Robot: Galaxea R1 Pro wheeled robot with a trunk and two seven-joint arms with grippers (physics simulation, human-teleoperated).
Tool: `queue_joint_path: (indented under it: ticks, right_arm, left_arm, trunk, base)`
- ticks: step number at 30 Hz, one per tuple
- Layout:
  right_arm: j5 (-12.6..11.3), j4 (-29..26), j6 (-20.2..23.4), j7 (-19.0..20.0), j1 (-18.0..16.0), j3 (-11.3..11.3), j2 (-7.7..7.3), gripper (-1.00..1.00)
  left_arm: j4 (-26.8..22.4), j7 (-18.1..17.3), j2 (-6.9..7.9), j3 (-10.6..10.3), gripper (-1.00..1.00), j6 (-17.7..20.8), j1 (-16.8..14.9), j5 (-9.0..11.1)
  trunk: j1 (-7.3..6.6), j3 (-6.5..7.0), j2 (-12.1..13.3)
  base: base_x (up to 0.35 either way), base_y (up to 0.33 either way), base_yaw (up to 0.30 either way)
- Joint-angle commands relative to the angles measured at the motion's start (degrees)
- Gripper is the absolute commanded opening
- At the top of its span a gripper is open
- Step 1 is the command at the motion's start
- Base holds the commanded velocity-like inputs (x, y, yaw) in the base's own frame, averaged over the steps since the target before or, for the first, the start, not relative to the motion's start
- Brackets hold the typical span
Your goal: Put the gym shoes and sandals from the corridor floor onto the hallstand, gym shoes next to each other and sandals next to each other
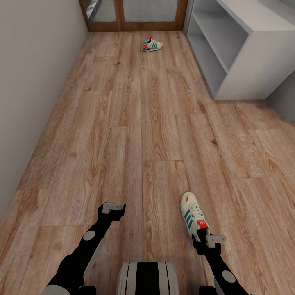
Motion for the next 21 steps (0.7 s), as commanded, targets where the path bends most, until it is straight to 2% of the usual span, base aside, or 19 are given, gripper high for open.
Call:
queue_joint_path:
  ticks: [1, 11, 21]
  right_arm:
    - [0.0, 0.1, -0.2, 0.1, 0.0, 0.0, -0.01, -1.00]
    - [0.0, 0.0, -0.2, 0.1, 0.0, 0.0, -0.02, -1.00]
    - [0.0, 0.0, -0.2, 0.1, 0.0, 0.1, -0.03, -1.00]
  left_arm:
    - [0.0, -0.2, -0.01, 0.0, 1.00, -0.1, 0.0, 0.3]
    - [-0.1, -0.2, -0.01, 0.0, 1.00, -0.1, 0.0, 0.3]
    - [0.0, -0.2, -0.06, 0.2, 1.00, 0.0, 0.0, 0.3]
  trunk:
    - [-0.01, -0.02, 0.0]
    - [-0.01, -0.02, 0.0]
    - [-0.26, 2.19, 0.1]
  base:
    - [0.000, 0.000, 0.000]
    - [0.000, 0.000, 0.000]
    - [0.000, 0.000, 0.000]
